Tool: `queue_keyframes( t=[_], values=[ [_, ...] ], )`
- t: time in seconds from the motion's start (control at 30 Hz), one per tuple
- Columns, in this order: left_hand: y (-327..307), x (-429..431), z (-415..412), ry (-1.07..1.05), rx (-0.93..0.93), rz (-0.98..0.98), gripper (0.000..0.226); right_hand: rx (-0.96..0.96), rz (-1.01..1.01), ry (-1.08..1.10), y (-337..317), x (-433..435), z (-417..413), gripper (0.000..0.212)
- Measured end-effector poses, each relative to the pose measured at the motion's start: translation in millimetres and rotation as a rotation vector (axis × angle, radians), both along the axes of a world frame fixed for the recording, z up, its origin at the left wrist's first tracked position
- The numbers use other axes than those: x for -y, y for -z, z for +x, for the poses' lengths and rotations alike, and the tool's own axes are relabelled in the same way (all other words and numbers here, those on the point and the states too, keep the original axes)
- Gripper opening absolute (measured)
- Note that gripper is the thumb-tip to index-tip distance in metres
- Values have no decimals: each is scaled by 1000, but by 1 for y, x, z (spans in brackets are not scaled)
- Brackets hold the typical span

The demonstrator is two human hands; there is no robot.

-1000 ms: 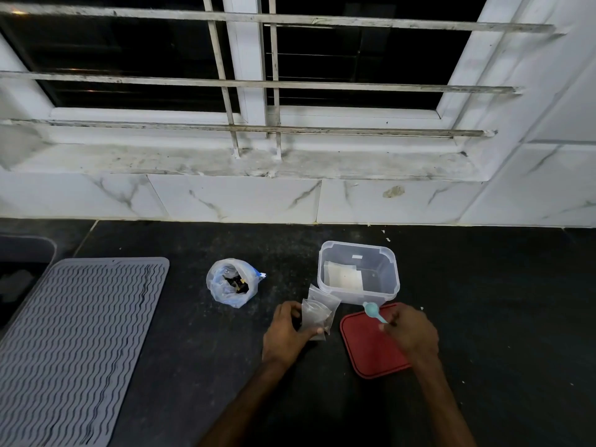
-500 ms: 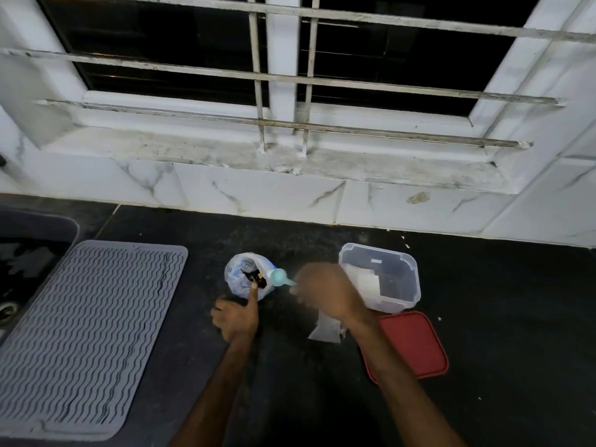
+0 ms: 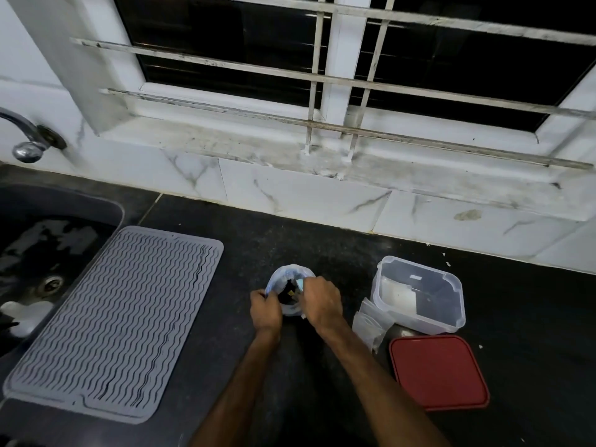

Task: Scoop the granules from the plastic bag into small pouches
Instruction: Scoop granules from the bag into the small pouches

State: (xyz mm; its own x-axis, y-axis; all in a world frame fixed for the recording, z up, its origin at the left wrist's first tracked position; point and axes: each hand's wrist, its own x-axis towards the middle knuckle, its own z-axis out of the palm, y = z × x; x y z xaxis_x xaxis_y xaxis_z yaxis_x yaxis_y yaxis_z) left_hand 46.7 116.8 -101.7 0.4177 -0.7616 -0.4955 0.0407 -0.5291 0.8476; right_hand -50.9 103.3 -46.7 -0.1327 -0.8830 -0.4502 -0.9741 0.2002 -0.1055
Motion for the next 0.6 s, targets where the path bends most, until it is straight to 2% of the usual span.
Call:
queue_keyframes(
  t=[0.13,0.23,0.27,0.33,0.43,0.6],
  values=[
    [3,2,-1,-15,-7,-1,13,70,-107,72,12,-6,-1,32],
    [6,4,-3,-3,0,-52,11,214,-161,186,21,-13,-4,11],
    [4,4,-4,15,4,-70,13,278,-174,231,24,-14,-6,12],
    [1,3,-8,67,8,-103,16,407,-182,315,29,-15,-12,29],
    [3,4,-9,70,6,-124,17,564,-151,454,34,-18,-23,27],
    [6,5,-4,40,-18,-125,20,572,-157,489,37,-20,-27,25]
  ],
)
